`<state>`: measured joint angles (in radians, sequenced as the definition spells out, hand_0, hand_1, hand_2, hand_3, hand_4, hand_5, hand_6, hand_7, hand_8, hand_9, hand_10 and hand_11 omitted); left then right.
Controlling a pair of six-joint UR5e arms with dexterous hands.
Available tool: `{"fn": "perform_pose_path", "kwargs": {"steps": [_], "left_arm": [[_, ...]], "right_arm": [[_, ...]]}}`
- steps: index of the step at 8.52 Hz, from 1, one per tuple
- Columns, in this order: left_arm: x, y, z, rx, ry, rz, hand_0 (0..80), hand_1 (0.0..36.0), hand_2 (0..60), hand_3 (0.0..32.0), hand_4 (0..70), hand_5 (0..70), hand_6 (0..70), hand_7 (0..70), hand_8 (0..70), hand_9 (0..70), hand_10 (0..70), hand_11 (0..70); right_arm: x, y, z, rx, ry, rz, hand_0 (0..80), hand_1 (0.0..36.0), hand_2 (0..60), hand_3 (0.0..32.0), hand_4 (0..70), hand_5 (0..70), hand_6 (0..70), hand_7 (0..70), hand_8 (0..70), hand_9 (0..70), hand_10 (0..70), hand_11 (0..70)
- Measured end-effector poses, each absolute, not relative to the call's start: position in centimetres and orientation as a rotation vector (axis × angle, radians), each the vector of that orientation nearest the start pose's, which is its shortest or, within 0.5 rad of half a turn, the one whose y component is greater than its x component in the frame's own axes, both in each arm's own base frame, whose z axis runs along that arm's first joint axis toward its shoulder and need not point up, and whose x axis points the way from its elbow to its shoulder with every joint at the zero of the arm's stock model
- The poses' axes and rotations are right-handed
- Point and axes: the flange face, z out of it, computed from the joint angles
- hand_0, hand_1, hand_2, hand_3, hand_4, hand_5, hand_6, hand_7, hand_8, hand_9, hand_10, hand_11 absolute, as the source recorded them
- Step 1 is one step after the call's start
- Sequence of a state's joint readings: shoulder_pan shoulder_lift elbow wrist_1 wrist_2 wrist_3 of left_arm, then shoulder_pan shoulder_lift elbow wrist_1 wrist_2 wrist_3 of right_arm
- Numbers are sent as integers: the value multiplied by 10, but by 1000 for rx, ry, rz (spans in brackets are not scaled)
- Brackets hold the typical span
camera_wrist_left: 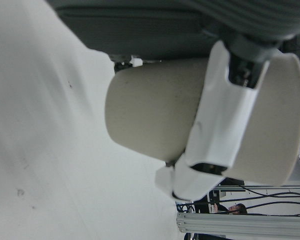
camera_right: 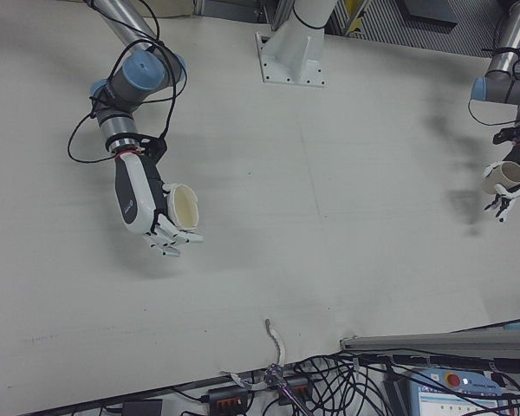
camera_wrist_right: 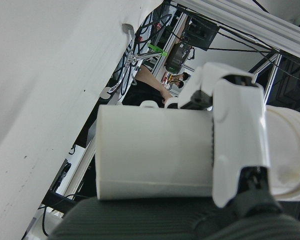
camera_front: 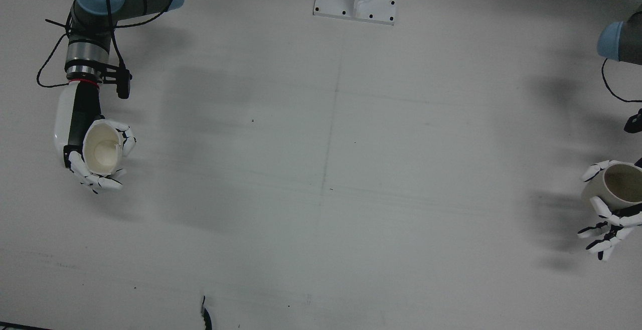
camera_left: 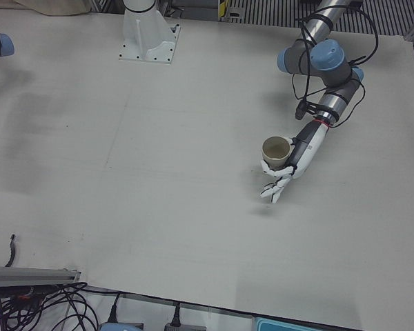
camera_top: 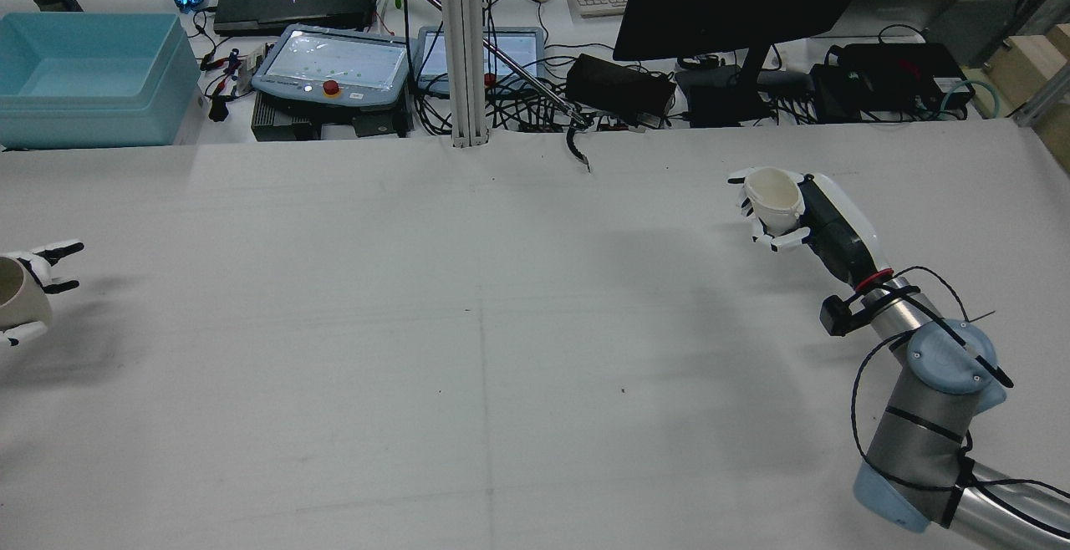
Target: Pour water
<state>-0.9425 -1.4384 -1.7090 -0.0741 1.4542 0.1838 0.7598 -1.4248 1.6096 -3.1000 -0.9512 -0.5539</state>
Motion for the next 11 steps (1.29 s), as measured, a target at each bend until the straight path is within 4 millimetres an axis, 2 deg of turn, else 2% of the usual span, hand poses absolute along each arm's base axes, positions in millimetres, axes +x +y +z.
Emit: {"fn": "perform_pose_path", "kwargs": {"steps": [1, 2, 3, 4, 5, 6, 7, 8, 9, 10, 11], "left_arm": [[136, -434, 698, -335, 1974, -1777, 800, 360, 175, 0, 695, 618, 116, 140, 37, 14, 106, 186], [129, -424, 725, -332, 1959, -1790, 800, 300, 0, 0, 614, 700, 112, 124, 28, 10, 93, 161], [121, -414, 749, -330, 1949, -1798, 720, 162, 0, 0, 502, 658, 104, 111, 17, 8, 76, 127], [115, -405, 771, -328, 1941, -1805, 603, 110, 0, 0, 510, 230, 84, 102, 6, 6, 69, 112], [109, -398, 791, -326, 1934, -1809, 582, 100, 0, 0, 415, 0, 67, 74, 3, 1, 59, 99], [107, -394, 804, -327, 1937, -1807, 590, 104, 0, 0, 191, 0, 44, 22, 0, 0, 43, 82], [106, -392, 809, -331, 1950, -1798, 572, 80, 0, 14, 103, 0, 8, 0, 0, 0, 30, 63], [106, -392, 812, -335, 1961, -1790, 532, 48, 0, 44, 76, 0, 0, 0, 0, 0, 21, 47], [107, -393, 812, -338, 1970, -1783, 522, 35, 0, 72, 59, 0, 0, 0, 0, 0, 15, 38], [107, -393, 813, -340, 1977, -1778, 526, 40, 0, 96, 49, 0, 0, 0, 0, 0, 14, 37], [106, -393, 813, -340, 1984, -1774, 541, 56, 0, 104, 43, 0, 0, 0, 0, 0, 16, 41]], "right_arm": [[-262, -515, 596, -316, 2734, -2188, 747, 360, 548, 0, 251, 199, 452, 394, 375, 445, 140, 234], [-261, -515, 597, -283, 2741, -2181, 797, 360, 540, 0, 250, 207, 475, 416, 378, 445, 136, 230], [-261, -516, 592, -251, 2753, -2164, 800, 360, 542, 0, 276, 208, 491, 430, 378, 444, 134, 226], [-261, -517, 583, -234, 2763, -2139, 800, 360, 545, 0, 300, 210, 513, 449, 382, 446, 128, 218], [-260, -519, 573, -224, 2770, -2111, 800, 360, 547, 0, 310, 212, 525, 454, 381, 443, 128, 218], [-257, -520, 567, -224, 2772, -2093, 800, 360, 545, 0, 307, 213, 529, 451, 381, 442, 127, 216], [-255, -522, 563, -228, 2773, -2083, 800, 360, 545, 0, 310, 214, 534, 456, 382, 443, 127, 217], [-254, -523, 561, -230, 2773, -2077, 800, 360, 542, 0, 307, 214, 538, 459, 381, 442, 127, 217], [-253, -523, 560, -233, 2773, -2076, 800, 360, 540, 0, 308, 214, 540, 457, 381, 441, 128, 218], [-253, -523, 560, -236, 2774, -2076, 800, 360, 540, 0, 308, 214, 541, 456, 383, 443, 128, 217], [-253, -523, 560, -238, 2774, -2077, 800, 360, 534, 0, 311, 213, 547, 463, 384, 445, 128, 218]]}}
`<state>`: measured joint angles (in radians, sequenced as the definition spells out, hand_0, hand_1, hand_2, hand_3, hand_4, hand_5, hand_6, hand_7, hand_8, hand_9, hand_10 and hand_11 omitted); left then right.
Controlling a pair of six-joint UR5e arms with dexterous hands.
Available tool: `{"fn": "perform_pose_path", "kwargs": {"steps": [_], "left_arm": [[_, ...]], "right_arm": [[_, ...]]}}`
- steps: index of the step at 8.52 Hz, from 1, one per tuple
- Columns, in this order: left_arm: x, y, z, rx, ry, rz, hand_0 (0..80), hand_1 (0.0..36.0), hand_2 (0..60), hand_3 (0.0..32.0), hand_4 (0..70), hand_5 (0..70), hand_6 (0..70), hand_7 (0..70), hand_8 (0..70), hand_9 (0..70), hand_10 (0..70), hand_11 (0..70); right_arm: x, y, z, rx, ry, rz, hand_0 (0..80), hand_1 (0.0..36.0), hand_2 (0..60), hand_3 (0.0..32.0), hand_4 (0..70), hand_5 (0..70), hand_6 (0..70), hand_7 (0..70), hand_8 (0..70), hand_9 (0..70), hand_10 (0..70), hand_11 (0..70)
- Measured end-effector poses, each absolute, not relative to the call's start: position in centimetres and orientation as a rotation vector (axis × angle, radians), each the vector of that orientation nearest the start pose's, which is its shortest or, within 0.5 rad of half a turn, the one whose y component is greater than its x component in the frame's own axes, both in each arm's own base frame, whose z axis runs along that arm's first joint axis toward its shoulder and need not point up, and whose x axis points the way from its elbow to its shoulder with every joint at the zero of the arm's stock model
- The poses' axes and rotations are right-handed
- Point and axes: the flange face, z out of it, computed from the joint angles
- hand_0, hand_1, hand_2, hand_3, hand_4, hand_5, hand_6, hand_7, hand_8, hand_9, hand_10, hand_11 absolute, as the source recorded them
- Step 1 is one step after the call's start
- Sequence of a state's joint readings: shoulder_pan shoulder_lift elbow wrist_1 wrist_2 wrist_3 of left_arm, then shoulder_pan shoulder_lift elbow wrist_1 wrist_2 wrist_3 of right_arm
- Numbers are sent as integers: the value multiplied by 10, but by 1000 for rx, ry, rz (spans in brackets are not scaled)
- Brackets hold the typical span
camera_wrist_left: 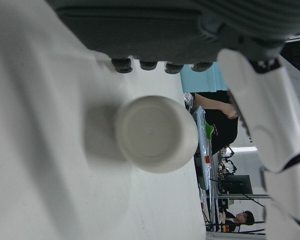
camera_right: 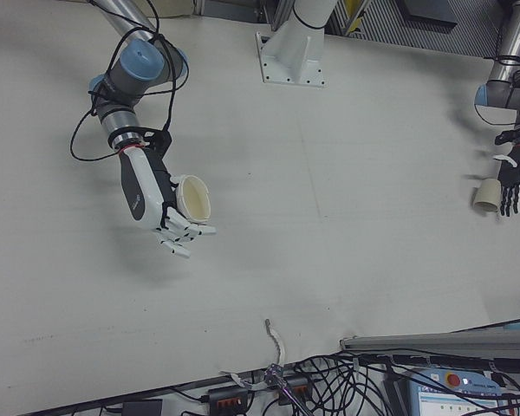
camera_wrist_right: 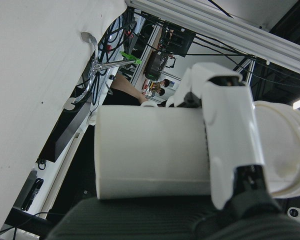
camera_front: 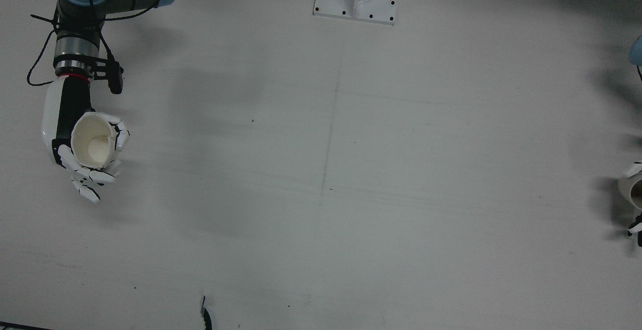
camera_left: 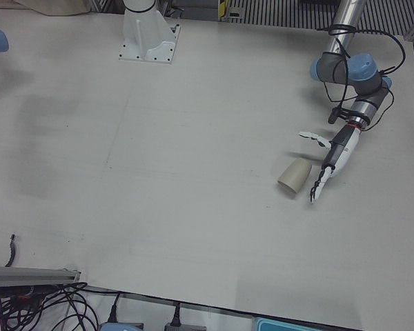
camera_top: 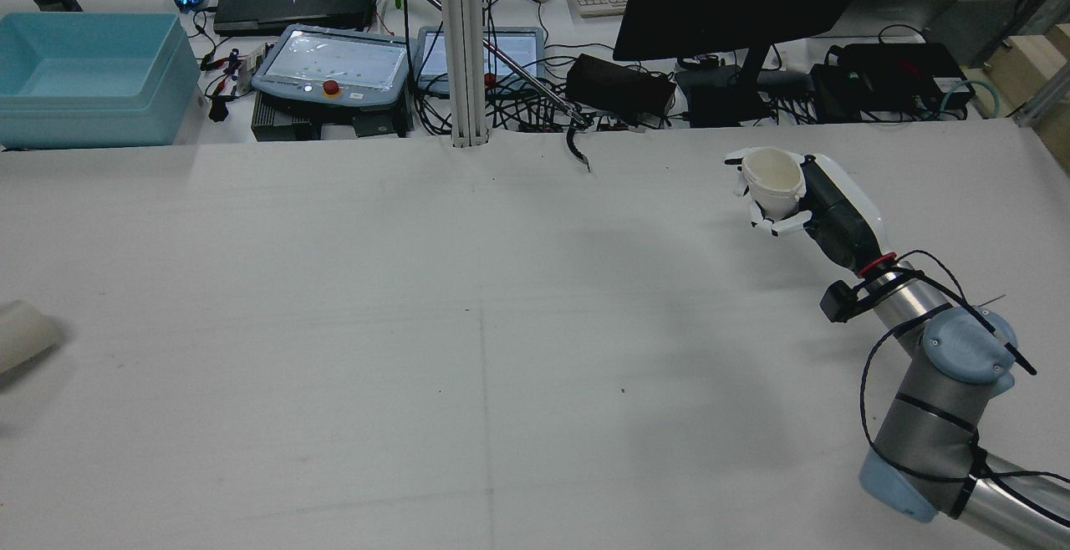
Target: Pour water
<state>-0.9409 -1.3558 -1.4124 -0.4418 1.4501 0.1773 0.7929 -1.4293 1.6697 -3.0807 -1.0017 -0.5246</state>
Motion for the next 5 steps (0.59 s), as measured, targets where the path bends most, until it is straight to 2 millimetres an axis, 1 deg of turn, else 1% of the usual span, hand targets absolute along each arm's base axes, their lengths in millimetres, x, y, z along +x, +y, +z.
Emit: {"fn": "perform_pose_path", "kwargs": {"steps": [1, 2, 3, 4, 5], "left_arm": [[105, -392, 815, -337, 1992, -1775, 558, 73, 0, 108, 33, 0, 0, 0, 0, 0, 18, 45], [97, -392, 817, -317, 2006, -1791, 565, 74, 0, 106, 35, 0, 0, 0, 0, 0, 17, 44], [78, -391, 820, -274, 2032, -1824, 528, 41, 0, 66, 62, 0, 0, 0, 0, 0, 12, 34], [51, -389, 821, -213, 2068, -1860, 530, 39, 0, 44, 89, 0, 0, 0, 0, 0, 17, 40], [27, -387, 820, -157, 2102, -1888, 551, 58, 0, 48, 96, 0, 0, 0, 0, 0, 24, 53]], "right_arm": [[-253, -524, 559, -239, 2774, -2075, 800, 360, 534, 0, 313, 213, 550, 466, 380, 439, 128, 217], [-253, -527, 556, -241, 2774, -2067, 800, 360, 528, 0, 310, 214, 550, 467, 376, 433, 118, 203], [-253, -530, 550, -242, 2774, -2054, 800, 360, 532, 0, 314, 217, 556, 474, 377, 434, 120, 207], [-252, -532, 547, -242, 2770, -2045, 775, 336, 382, 0, 324, 199, 534, 457, 344, 396, 123, 206], [-250, -533, 547, -236, 2765, -2039, 535, 153, 25, 14, 115, 120, 360, 249, 138, 124, 32, 60]]}}
